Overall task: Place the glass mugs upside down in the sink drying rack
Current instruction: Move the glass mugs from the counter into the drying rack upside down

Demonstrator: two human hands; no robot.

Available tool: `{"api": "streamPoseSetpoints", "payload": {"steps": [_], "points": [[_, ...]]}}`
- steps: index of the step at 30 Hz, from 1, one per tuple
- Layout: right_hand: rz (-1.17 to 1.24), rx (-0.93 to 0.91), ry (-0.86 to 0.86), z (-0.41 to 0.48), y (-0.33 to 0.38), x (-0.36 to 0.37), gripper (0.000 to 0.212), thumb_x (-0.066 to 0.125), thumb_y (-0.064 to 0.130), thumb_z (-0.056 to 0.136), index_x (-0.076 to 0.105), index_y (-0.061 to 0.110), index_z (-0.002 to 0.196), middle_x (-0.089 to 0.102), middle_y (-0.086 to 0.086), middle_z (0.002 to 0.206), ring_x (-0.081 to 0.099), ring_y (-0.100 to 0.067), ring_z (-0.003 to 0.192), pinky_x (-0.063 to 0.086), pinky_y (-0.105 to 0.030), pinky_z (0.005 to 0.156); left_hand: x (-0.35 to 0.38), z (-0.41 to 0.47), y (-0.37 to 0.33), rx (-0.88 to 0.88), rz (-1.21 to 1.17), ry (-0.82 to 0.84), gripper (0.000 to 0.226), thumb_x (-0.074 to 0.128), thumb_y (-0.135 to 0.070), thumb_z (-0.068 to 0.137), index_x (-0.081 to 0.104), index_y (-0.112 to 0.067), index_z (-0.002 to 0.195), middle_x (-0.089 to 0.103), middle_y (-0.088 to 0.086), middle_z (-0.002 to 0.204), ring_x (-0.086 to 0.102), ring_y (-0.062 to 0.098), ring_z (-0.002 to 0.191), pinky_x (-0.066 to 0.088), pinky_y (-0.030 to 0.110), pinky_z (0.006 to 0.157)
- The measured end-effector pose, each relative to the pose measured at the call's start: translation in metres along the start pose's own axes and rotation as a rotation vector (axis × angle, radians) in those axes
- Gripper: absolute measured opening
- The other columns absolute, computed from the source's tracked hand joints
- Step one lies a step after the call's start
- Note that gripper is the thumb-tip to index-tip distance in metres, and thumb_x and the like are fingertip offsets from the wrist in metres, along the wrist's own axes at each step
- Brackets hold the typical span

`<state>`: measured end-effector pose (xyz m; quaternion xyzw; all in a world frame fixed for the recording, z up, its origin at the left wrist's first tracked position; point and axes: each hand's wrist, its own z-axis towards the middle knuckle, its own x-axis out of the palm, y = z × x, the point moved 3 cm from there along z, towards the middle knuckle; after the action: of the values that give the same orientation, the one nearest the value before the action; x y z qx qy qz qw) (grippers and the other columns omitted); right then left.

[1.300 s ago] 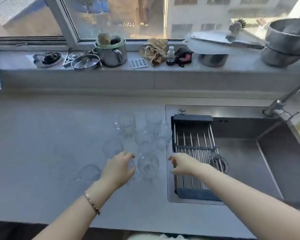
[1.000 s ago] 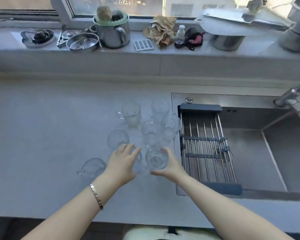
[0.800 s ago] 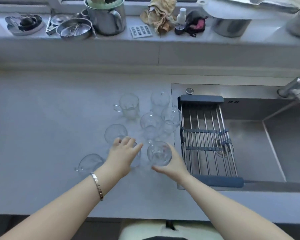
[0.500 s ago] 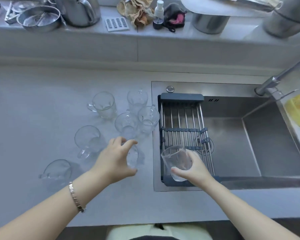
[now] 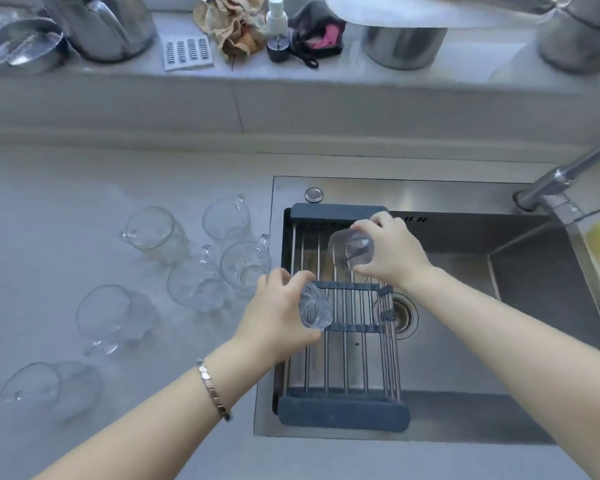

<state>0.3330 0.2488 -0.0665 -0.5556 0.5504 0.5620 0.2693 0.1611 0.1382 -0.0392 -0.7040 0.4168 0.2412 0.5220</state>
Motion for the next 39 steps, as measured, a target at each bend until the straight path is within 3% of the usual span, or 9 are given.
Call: {"api": "streamPoseSetpoints", "payload": {"steps": [5, 9, 15, 18, 21, 24, 29, 33, 39], "points": [[-0.367, -0.128, 0.166, 0.048, 0.0, 0.041, 0.054, 0.065, 0.014, 0.076, 0.038, 0.013, 0.123, 0.049, -0.013, 0.121, 0.044, -0.034, 0.11, 0.043, -0.04, 0.08, -0.003, 0.014, -0.003, -0.037, -0.005, -0.027, 0.071, 0.072, -0.035, 0.071, 0.038, -0.03, 0.133, 0.04, 0.0, 0.119, 0.035, 0.018, 0.116, 0.043, 0.025, 0.088], [-0.397, -0.168, 0.109, 0.043, -0.016, 0.061, 0.056, 0.061, 0.001, 0.077, 0.038, 0.01, 0.127, 0.045, -0.016, 0.131, 0.041, -0.034, 0.117, 0.039, -0.04, 0.09, -0.004, 0.021, -0.001, -0.063, -0.044, -0.055, 0.07, 0.074, -0.036, 0.069, 0.041, -0.032, 0.13, 0.041, -0.002, 0.119, 0.035, 0.017, 0.116, 0.037, 0.02, 0.085], [0.244, -0.052, -0.049, -0.026, -0.015, 0.039, 0.072, 0.073, 0.002, 0.069, 0.043, 0.022, 0.131, 0.03, -0.007, 0.149, 0.025, -0.024, 0.139, 0.023, -0.036, 0.112, -0.01, 0.023, -0.005, -0.099, -0.187, -0.098, 0.074, 0.08, -0.034, 0.064, 0.044, -0.032, 0.129, 0.044, -0.005, 0.111, 0.042, 0.013, 0.115, 0.032, 0.017, 0.089], [0.737, -0.035, 0.239, -0.065, 0.01, 0.027, 0.095, 0.084, 0.02, 0.062, 0.022, 0.055, 0.125, 0.023, 0.021, 0.142, 0.027, 0.004, 0.13, 0.024, -0.019, 0.108, -0.018, 0.026, -0.01, -0.149, -0.393, -0.113, 0.069, 0.083, -0.033, 0.063, 0.049, -0.033, 0.123, 0.053, -0.007, 0.105, 0.052, 0.01, 0.103, 0.041, 0.018, 0.082], [0.878, -0.017, 0.083, -0.075, 0.02, 0.019, 0.09, 0.086, 0.018, 0.059, 0.029, 0.058, 0.116, 0.036, 0.026, 0.132, 0.036, 0.019, 0.119, 0.03, -0.003, 0.098, -0.019, 0.03, -0.012, -0.264, -0.713, 0.002, 0.053, 0.081, -0.033, 0.068, 0.053, -0.037, 0.112, 0.064, -0.002, 0.104, 0.062, 0.011, 0.097, 0.054, 0.027, 0.082], [0.944, 0.017, -0.039, -0.07, 0.02, 0.008, 0.079, 0.087, 0.011, 0.057, 0.043, 0.051, 0.108, 0.049, 0.022, 0.12, 0.047, 0.014, 0.111, 0.038, 0.0, 0.089, -0.018, 0.033, -0.012, -0.322, -0.916, 0.133, 0.035, 0.074, -0.031, 0.077, 0.053, -0.038, 0.105, 0.066, 0.006, 0.109, 0.066, 0.02, 0.101, 0.059, 0.042, 0.084], [0.631, 0.006, -0.085, -0.046, 0.03, -0.012, 0.065, 0.087, 0.02, 0.054, 0.05, 0.038, 0.105, 0.052, 0.01, 0.107, 0.052, 0.0, 0.099, 0.04, -0.003, 0.082, -0.041, 0.037, -0.003, -0.092, -0.479, 0.023, 0.038, 0.051, -0.033, 0.093, 0.049, -0.022, 0.129, 0.059, 0.001, 0.124, 0.058, 0.014, 0.107, 0.051, 0.032, 0.092], [0.192, -0.017, -0.013, 0.0, 0.05, 0.0, 0.066, 0.078, 0.027, 0.061, 0.048, 0.025, 0.12, 0.049, 0.0, 0.112, 0.05, -0.02, 0.102, 0.048, -0.031, 0.077, -0.061, 0.028, 0.025, 0.005, -0.221, -0.181, 0.032, 0.054, -0.018, 0.092, 0.054, -0.013, 0.124, 0.058, 0.002, 0.124, 0.053, 0.015, 0.115, 0.038, 0.02, 0.094], [-0.195, 0.024, 0.113, 0.054, 0.078, 0.043, 0.064, 0.065, 0.009, 0.074, 0.036, 0.017, 0.13, 0.039, -0.013, 0.127, 0.043, -0.035, 0.109, 0.043, -0.035, 0.067, -0.07, 0.011, 0.065, 0.011, -0.12, -0.246, 0.025, 0.059, -0.009, 0.088, 0.062, -0.009, 0.112, 0.062, 0.005, 0.116, 0.055, 0.018, 0.112, 0.029, 0.008, 0.087]]}}
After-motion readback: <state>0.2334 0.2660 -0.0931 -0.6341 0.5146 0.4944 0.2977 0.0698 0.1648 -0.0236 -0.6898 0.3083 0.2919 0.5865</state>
